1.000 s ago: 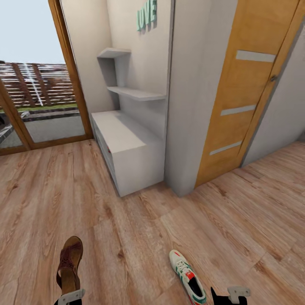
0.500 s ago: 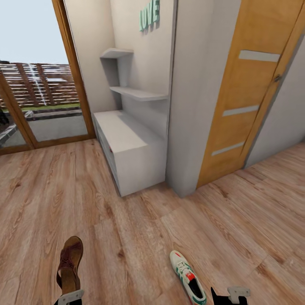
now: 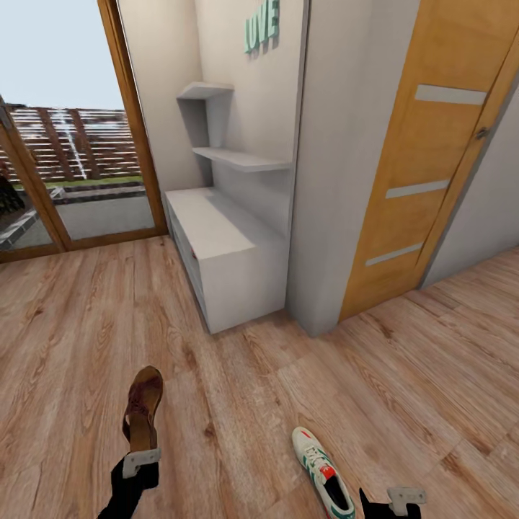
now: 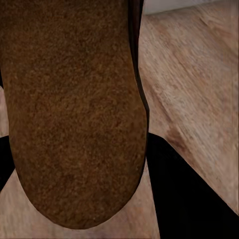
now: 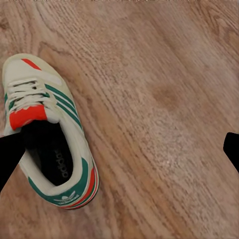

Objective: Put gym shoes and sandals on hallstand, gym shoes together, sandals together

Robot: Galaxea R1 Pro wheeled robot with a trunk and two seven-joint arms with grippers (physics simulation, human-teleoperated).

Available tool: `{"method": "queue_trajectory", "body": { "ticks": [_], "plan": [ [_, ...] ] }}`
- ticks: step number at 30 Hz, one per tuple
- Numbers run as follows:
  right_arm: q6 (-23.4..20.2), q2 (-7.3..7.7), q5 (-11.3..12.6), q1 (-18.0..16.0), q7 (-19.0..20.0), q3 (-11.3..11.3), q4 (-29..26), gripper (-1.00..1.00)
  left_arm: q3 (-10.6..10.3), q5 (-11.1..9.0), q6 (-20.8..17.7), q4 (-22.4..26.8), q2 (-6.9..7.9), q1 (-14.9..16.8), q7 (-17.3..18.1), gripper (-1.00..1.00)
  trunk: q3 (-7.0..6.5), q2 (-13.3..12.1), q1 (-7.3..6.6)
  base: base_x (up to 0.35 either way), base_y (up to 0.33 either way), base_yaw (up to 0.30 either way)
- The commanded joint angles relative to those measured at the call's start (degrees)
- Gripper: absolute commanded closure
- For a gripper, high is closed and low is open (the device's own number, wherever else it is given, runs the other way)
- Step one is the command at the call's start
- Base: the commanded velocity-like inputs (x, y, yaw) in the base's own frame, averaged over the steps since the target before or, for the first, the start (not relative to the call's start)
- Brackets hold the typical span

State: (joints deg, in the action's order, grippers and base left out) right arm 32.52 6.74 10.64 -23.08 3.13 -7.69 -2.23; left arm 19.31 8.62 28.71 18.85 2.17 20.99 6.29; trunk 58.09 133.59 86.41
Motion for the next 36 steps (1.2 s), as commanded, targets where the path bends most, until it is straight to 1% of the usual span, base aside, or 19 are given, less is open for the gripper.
{"method": "queue_trajectory", "body": {
  "ticks": [1, 2, 5, 6, 7, 9, 12, 13, 15, 16, 17, 18, 20, 21, 22, 23, 28, 32, 36],
  "plan": [
    [0.18, 0.06, 0.61, -0.03, 0.45, -0.31, -0.28, -1.0, -3.74, 3.99, -9.67, 0.25, -0.95, 6.91, 0.38, 1.0, 0.06, 0.02, -0.01, 0.0, 0.0, 0.0],
    [0.18, 0.13, 0.61, -0.03, 0.47, -0.31, -0.55, -1.0, -4.24, 4.19, -11.71, 0.27, -1.07, 8.27, 0.53, 1.0, 0.06, 0.02, -0.01, 0.0, 0.0, 0.0],
    [0.18, 0.22, 0.61, -0.03, 0.52, -0.31, -1.02, -1.0, -4.78, 4.43, -15.22, 0.29, -1.2, 10.88, 1.76, 1.0, 0.06, 0.02, -0.01, 0.0, 0.0, 0.0],
    [0.1, 0.16, 0.56, -0.03, 0.56, -0.37, -1.5, -1.0, -5.1, 4.61, -22.13, 0.3, -1.15, 15.66, 6.46, 1.0, 0.06, 0.02, -0.01, 0.0, 0.0, 0.0],
    [0.0, 0.18, 0.54, -0.05, 0.59, -0.38, -1.95, -1.0, -5.12, 4.62, -23.64, 0.3, -1.14, 16.52, 7.2, 1.0, 0.06, 0.02, -0.01, 0.0, 0.0, 0.0],
    [-0.46, 0.19, 0.44, -0.09, 0.62, -0.39, -3.41, -1.0, -5.14, 4.67, -25.23, 0.31, -1.17, 17.36, 7.82, 1.0, 0.06, 0.02, -0.01, 0.0, 0.0, 0.0],
    [-2.78, 0.24, -0.47, -0.11, 0.63, -0.39, -6.52, -1.0, -5.15, 4.68, -26.29, 0.31, -1.19, 17.92, 8.26, 1.0, 0.06, 0.02, -0.01, 0.0, 0.0, 0.0],
    [-4.99, 0.26, -1.57, -0.11, 0.64, -0.39, -8.37, -1.0, -5.16, 4.7, -26.56, 0.31, -1.19, 18.06, 8.39, 1.0, 0.06, 0.02, -0.01, 0.0, 0.0, 0.0],
    [-7.65, 0.27, -3.03, -0.12, 0.67, -0.39, -10.26, -1.0, -5.19, 4.71, -26.73, 0.32, -1.22, 18.18, 8.5, 1.0, 0.06, 0.02, -0.01, 0.0, 0.0, 0.0],
    [-10.42, 0.31, -4.63, -0.12, 0.66, -0.4, -11.92, -1.0, -5.26, 4.72, -26.84, 0.43, -1.25, 18.28, 8.65, 1.0, 0.06, 0.02, -0.01, 0.0, 0.0, 0.0],
    [-11.69, 0.32, -5.37, -0.12, 0.66, -0.4, -12.55, -1.0, -5.35, 4.73, -26.87, 0.55, -1.27, 18.32, 8.79, 1.0, 0.06, 0.02, -0.01, 0.0, 0.0, 0.0],
    [-13.86, 0.34, -6.71, -0.12, 0.65, -0.43, -13.46, -1.0, -5.7, 4.73, -26.9, 0.96, -1.31, 18.38, 9.3, 1.0, 0.06, 0.02, -0.01, 0.0, 0.0, 0.0],
    [-15.36, 0.37, -7.75, -0.11, 0.65, -0.47, -14.01, -1.0, -6.34, 4.76, -26.95, 1.54, -1.3, 18.41, 10.08, 1.0, 0.06, 0.02, -0.01, 0.0, 0.0, 0.0],
    [-16.31, 0.43, -8.44, -0.08, 0.65, -0.5, -14.35, -1.0, -7.34, 4.8, -27.01, 2.13, -1.25, 18.41, 10.98, 1.0, 0.06, 0.02, -0.01, 0.0, 0.0, 0.0],
    [-16.65, 0.45, -8.71, -0.07, 0.65, -0.52, -14.46, -1.0, -7.94, 4.8, -27.04, 2.36, -1.22, 18.39, 11.41, 1.0, 0.06, 0.02, -0.01, 0.0, 0.0, 0.0],
    [-17.14, 0.49, -9.09, -0.06, 0.65, -0.54, -14.62, -1.0, -9.18, 4.81, -27.1, 2.71, -1.18, 18.36, 12.13, 1.0, 0.06, 0.02, -0.01, 0.0, 0.0, 0.0],
    [-17.83, 0.54, -9.62, -0.04, 0.66, -0.56, -14.85, -1.0, -12.63, 4.79, -27.41, 3.74, -1.51, 18.36, 13.23, 1.0, 0.06, 0.02, -0.01, 0.0, 0.0, 0.0],
    [-17.97, 0.55, -9.67, -0.06, 0.65, -0.57, -14.93, -1.0, -13.58, 4.67, -28.43, 5.64, -1.83, 18.38, 13.48, 1.0, 0.06, 0.02, -0.01, 0.0, 0.0, 0.0],
    [-18.16, 0.54, -9.66, -0.05, 0.71, -0.46, -15.09, -1.0, -13.98, 4.57, -32.39, 8.65, -2.23, 18.53, 14.98, 1.0, 0.8, 1.62, 0.87, 0.0, 0.0, 0.0]
  ]
}}
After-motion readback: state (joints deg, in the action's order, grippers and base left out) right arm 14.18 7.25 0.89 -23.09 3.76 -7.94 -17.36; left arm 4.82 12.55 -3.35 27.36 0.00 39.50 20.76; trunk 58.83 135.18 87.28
